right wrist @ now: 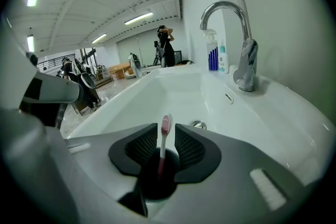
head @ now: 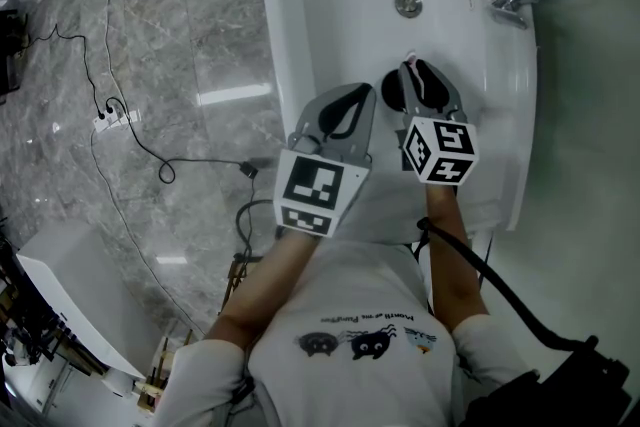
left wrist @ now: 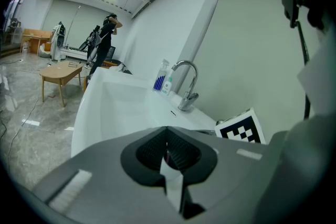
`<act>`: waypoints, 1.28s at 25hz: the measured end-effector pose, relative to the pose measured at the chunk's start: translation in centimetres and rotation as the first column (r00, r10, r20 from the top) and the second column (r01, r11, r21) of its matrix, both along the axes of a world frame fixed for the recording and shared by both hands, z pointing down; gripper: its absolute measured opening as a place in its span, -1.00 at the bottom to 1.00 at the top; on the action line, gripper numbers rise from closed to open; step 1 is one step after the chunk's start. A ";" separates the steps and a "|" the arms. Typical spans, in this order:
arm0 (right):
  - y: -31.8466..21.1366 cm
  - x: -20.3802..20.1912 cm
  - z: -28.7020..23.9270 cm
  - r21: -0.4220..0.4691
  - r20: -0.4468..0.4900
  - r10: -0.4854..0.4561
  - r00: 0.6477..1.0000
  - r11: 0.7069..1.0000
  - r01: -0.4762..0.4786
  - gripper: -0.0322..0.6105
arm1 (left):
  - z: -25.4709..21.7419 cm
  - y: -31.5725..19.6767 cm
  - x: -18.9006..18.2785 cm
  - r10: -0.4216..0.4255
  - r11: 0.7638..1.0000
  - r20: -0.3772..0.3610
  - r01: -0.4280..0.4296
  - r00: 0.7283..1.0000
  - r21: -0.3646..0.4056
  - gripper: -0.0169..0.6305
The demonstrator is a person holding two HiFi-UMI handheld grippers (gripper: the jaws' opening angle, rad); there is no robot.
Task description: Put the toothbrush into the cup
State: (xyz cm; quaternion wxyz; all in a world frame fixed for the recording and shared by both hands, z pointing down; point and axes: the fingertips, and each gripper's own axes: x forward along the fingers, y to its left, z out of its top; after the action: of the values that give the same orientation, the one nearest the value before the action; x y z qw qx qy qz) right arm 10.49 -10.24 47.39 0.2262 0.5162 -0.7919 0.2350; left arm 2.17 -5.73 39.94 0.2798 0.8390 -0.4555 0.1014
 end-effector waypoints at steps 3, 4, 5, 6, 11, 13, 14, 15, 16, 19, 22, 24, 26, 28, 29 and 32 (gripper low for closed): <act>-0.1 0.6 -0.9 0.020 0.009 0.015 1.000 1.000 -0.015 -0.55 | -0.2 -0.1 0.2 0.001 1.000 -0.001 -0.001 1.000 0.008 -0.95; -0.1 0.8 -1.4 0.032 0.012 0.020 1.000 0.999 -0.021 -0.55 | -0.3 -0.1 0.2 0.001 1.000 -0.001 -0.001 1.000 0.012 -0.95; 0.0 1.0 -1.9 0.046 0.014 0.027 1.000 0.999 -0.027 -0.56 | -0.4 0.0 0.2 0.000 1.000 -0.001 0.000 1.000 0.015 -0.95; 0.0 1.2 -2.5 0.062 0.015 0.033 0.999 0.997 -0.034 -0.59 | -0.5 0.0 0.2 0.000 1.000 -0.001 0.000 1.000 0.018 -0.95; 0.4 1.9 -5.2 0.138 0.014 0.068 0.998 0.988 -0.069 -0.89 | -1.4 0.6 0.5 0.007 0.999 0.000 -0.007 1.000 0.039 -0.95; 0.7 2.0 -5.8 0.151 0.017 0.073 0.997 0.986 -0.074 -0.89 | -1.7 0.8 0.6 0.009 0.999 -0.001 -0.009 1.000 0.044 -0.95; 0.8 2.1 -6.0 0.157 0.019 0.073 0.997 0.985 -0.075 -0.89 | -1.8 0.9 0.7 0.010 0.999 -0.003 -0.010 1.000 0.046 -0.95; 0.9 2.2 -6.2 0.162 0.021 0.074 0.997 0.984 -0.076 -0.89 | -2.0 1.0 0.8 0.011 0.999 -0.003 -0.011 1.000 0.049 -0.95; 1.0 2.2 -6.5 0.166 0.022 0.076 0.997 0.983 -0.078 -0.89 | -2.2 1.1 0.8 0.011 0.999 -0.004 -0.011 1.000 0.052 -0.95; 1.4 2.5 -7.0 0.172 0.023 0.086 0.996 0.981 -0.089 -0.89 | -2.7 1.4 0.7 0.011 0.998 -0.002 -0.010 1.000 0.064 -0.95; 1.7 2.6 -7.5 0.181 0.027 0.090 0.996 0.979 -0.094 -0.90 | -3.1 1.7 0.7 0.009 0.997 0.001 -0.009 1.000 0.074 -0.95; 1.8 2.5 -7.8 0.188 0.032 0.090 0.995 0.978 -0.095 -0.90 | -3.3 1.8 0.6 0.010 0.997 0.004 -0.010 1.000 0.078 -0.95; 1.9 2.5 -7.9 0.193 0.033 0.088 0.996 0.977 -0.092 -0.90 | -3.4 1.9 0.6 0.011 0.997 0.005 -0.011 1.000 0.080 -0.95; 1.9 2.4 -8.0 0.196 0.032 0.084 0.996 0.977 -0.088 -0.90 | -3.5 1.9 0.7 0.011 0.997 0.005 -0.011 1.000 0.080 -0.95; 2.0 2.4 -7.9 0.196 0.031 0.082 0.996 0.977 -0.087 -0.90 | -3.5 2.0 0.7 0.011 0.997 0.006 -0.011 1.000 0.080 -0.95; 2.0 2.4 -7.8 0.196 0.031 0.080 0.996 0.977 -0.085 -0.90 | -3.4 2.0 0.8 0.013 0.997 0.008 -0.013 1.000 0.082 -0.95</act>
State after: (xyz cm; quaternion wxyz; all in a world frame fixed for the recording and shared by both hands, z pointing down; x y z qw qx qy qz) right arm 12.92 -8.27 39.55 0.1548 0.5658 -0.7917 0.1706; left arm 2.98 -3.78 36.52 0.2425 0.8524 -0.4548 0.0877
